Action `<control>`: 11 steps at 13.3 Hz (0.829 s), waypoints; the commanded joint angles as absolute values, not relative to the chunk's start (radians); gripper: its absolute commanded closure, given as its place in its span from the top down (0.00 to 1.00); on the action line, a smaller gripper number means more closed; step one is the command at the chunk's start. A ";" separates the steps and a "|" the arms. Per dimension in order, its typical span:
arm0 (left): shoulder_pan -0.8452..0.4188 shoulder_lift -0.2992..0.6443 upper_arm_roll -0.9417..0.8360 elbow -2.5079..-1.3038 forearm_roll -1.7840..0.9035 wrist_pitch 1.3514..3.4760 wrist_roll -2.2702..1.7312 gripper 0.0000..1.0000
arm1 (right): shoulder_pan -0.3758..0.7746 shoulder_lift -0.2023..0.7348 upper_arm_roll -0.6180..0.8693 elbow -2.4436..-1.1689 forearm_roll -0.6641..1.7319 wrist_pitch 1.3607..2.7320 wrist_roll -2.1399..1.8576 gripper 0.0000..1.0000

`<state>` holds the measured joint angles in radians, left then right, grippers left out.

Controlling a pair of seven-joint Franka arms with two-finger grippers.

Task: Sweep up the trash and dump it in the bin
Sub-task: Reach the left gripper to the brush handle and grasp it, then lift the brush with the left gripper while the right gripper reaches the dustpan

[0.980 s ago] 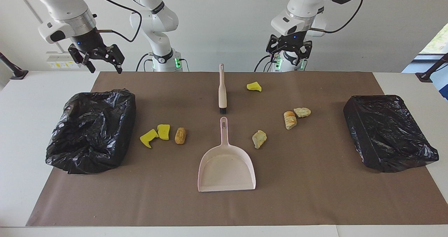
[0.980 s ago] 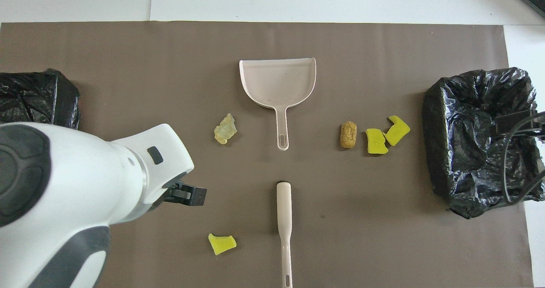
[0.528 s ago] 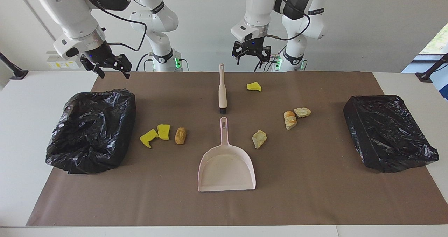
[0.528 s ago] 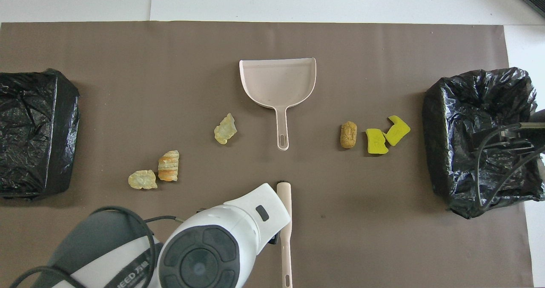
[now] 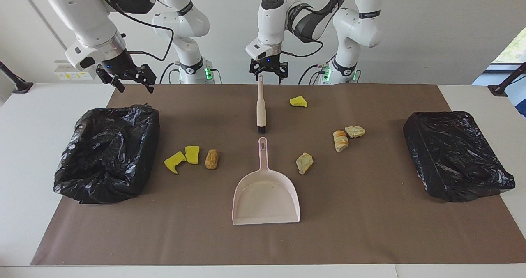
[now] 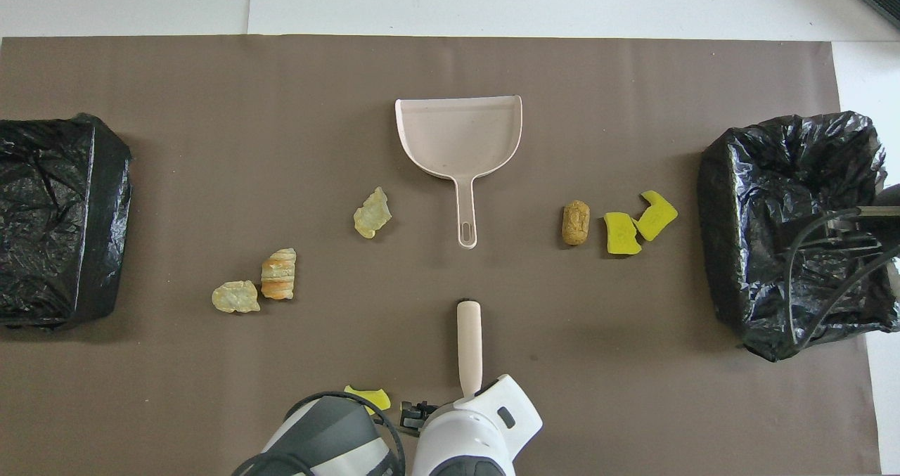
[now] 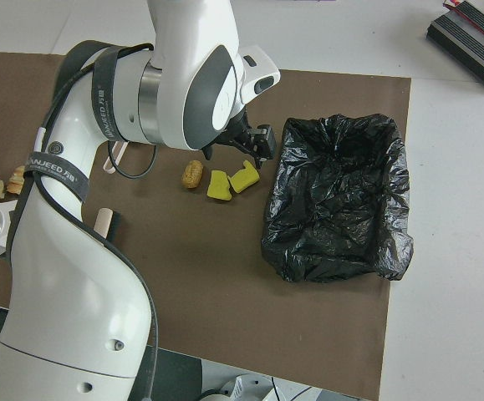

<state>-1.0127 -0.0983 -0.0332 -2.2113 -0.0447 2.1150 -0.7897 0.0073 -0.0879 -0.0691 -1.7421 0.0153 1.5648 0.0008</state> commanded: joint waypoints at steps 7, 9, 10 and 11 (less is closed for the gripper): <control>-1.109 -0.031 -0.015 -2.327 -0.058 2.304 -0.867 1.00 | 0.005 -0.114 -0.063 -1.792 0.006 1.600 0.002 1.00; -1.114 0.006 -0.014 -2.327 -0.060 2.371 -0.910 1.00 | 0.047 -0.054 -0.063 -1.798 0.008 1.684 0.011 1.00; -1.112 0.008 -0.015 -2.324 -0.058 2.381 -0.908 1.00 | 0.070 -0.042 -0.063 -1.796 0.008 1.730 0.026 1.00; -1.112 0.008 -0.015 -2.325 -0.060 2.373 -0.908 0.93 | 0.093 -0.016 -0.063 -1.798 0.009 1.765 0.041 1.00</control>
<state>-1.0853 0.0084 -0.0335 -2.3154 -0.0450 2.3507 -0.8905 0.0598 -0.0525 -0.0673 -1.7887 0.0156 1.7017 0.0116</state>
